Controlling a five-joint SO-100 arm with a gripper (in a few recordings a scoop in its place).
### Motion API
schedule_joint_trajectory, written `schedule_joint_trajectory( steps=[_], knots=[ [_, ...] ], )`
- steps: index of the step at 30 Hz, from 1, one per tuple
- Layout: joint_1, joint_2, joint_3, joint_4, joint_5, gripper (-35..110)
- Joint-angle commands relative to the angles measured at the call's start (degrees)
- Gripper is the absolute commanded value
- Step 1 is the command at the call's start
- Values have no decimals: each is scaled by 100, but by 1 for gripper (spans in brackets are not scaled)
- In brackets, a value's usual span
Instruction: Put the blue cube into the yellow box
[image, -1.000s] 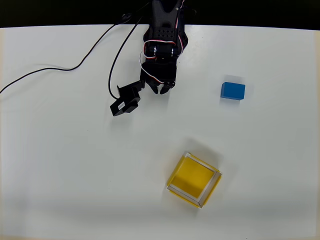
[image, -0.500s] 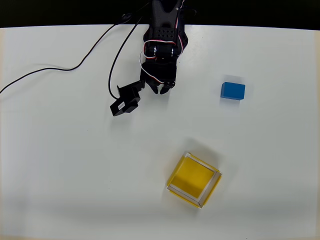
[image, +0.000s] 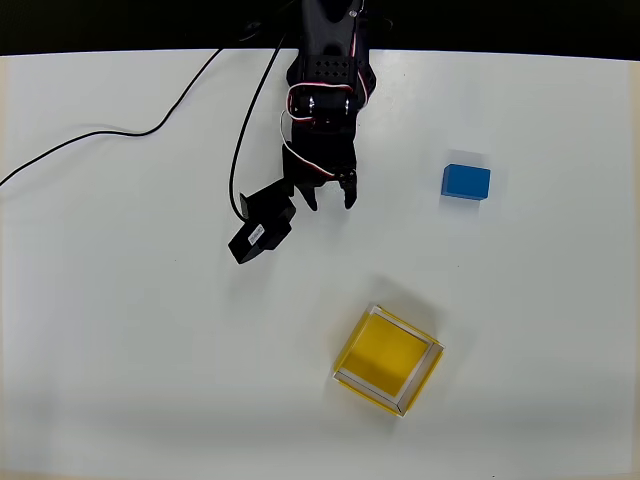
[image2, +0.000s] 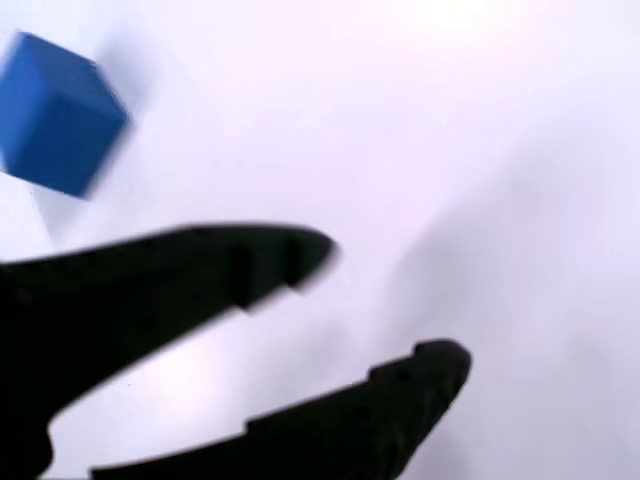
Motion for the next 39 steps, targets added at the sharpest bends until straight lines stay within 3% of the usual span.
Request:
schedule_joint_trajectory(
  steps=[1, 13, 20, 23, 39],
  knots=[
    [-615, -738, -1740, -281, -26, 35],
    [-2707, -3050, -4333, 272, -79, 41],
    [-3788, -4298, -5414, 536, 932, 40],
    [-4140, -4746, -5643, 879, 1072, 47],
    [-4623, -6108, -5607, 1485, 299, 58]
  ],
)
